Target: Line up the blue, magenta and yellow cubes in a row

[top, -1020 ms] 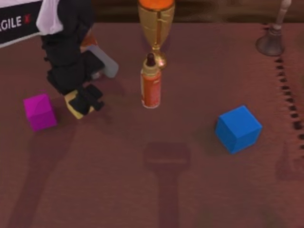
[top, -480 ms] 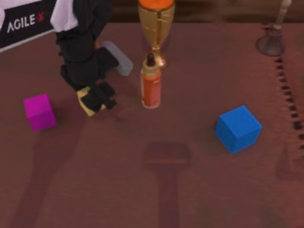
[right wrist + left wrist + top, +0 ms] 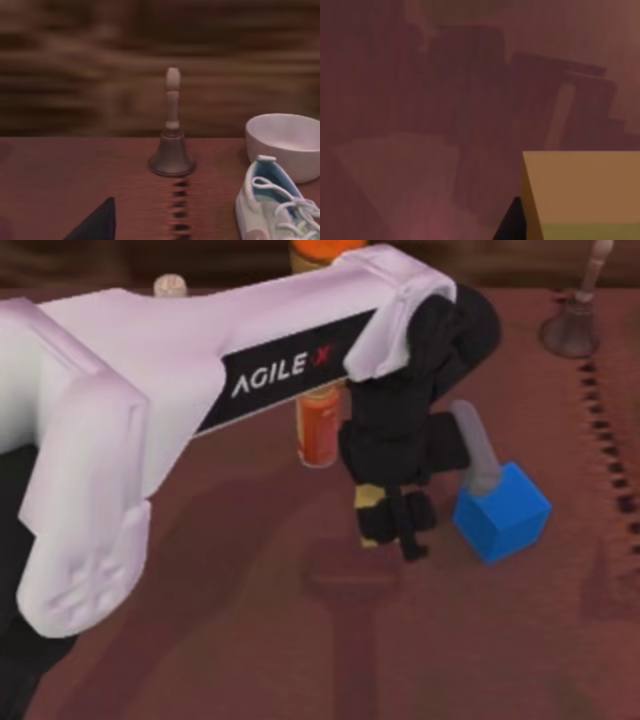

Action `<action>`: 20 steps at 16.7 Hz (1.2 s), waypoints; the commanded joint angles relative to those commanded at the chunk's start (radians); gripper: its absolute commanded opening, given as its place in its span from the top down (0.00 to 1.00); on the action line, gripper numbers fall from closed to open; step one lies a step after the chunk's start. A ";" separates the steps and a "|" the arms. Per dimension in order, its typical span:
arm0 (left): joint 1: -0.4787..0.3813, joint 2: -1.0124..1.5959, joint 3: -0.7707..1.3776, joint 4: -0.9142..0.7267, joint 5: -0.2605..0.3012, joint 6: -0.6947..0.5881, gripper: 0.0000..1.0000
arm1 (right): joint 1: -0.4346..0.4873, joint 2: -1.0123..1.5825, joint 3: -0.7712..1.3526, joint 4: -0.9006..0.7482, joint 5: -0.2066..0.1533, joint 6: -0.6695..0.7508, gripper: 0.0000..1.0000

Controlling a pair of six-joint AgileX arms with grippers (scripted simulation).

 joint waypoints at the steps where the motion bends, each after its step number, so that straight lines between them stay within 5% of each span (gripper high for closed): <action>1: -0.051 0.010 0.024 -0.013 0.000 0.002 1.00 | 0.000 0.000 0.000 0.000 0.000 0.000 0.00; 5: -0.152 0.025 0.076 -0.038 -0.001 0.005 1.00 | 0.000 0.000 0.000 0.000 0.000 0.000 0.00; 20: -0.153 0.087 -0.097 0.197 -0.001 0.005 1.00 | 0.000 0.000 0.000 0.000 0.000 0.000 0.00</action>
